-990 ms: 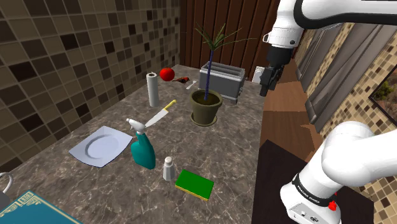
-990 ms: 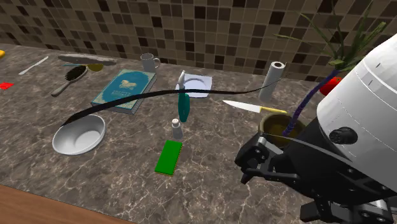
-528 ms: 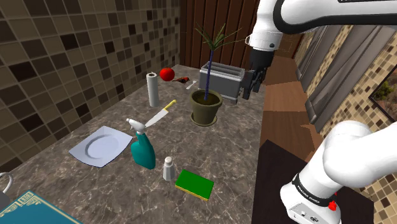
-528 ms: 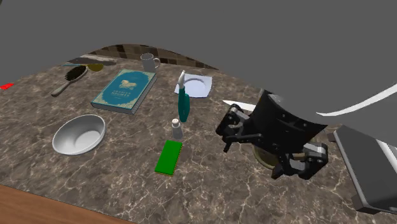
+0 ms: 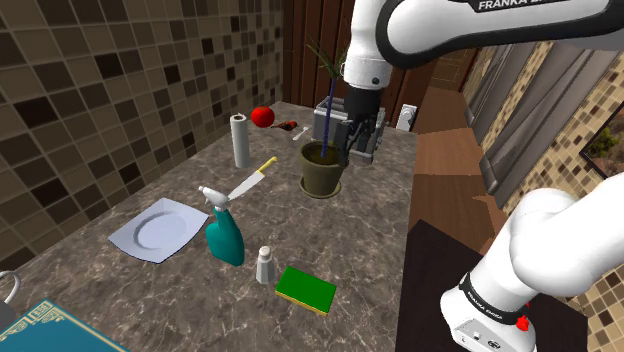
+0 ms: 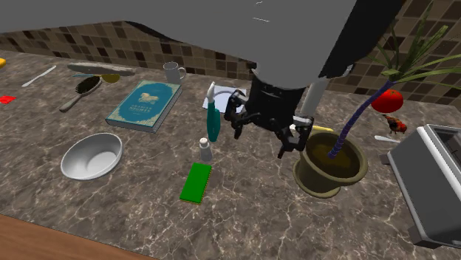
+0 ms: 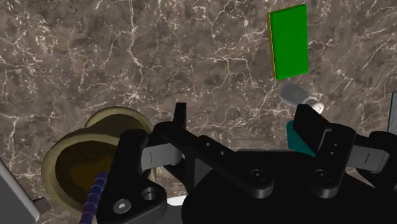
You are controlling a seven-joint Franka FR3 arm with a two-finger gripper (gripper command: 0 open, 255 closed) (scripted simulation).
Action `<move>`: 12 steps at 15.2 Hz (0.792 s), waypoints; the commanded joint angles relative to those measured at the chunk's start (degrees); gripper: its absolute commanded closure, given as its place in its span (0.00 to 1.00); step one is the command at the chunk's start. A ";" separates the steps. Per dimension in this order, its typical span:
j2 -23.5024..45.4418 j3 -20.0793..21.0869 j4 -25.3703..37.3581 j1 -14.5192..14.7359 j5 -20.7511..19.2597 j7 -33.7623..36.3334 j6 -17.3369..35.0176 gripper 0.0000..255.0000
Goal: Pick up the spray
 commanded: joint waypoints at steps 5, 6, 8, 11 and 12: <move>10.69 5.22 7.56 1.82 -0.75 5.22 4.28 0.00; 12.53 6.04 9.04 2.11 -1.14 6.16 4.79 0.00; 16.31 7.61 12.20 2.72 -2.15 8.11 5.65 0.00; 22.20 9.75 17.44 3.80 -4.22 11.16 6.51 0.00; 24.23 10.38 19.33 4.23 -5.05 12.20 6.66 0.00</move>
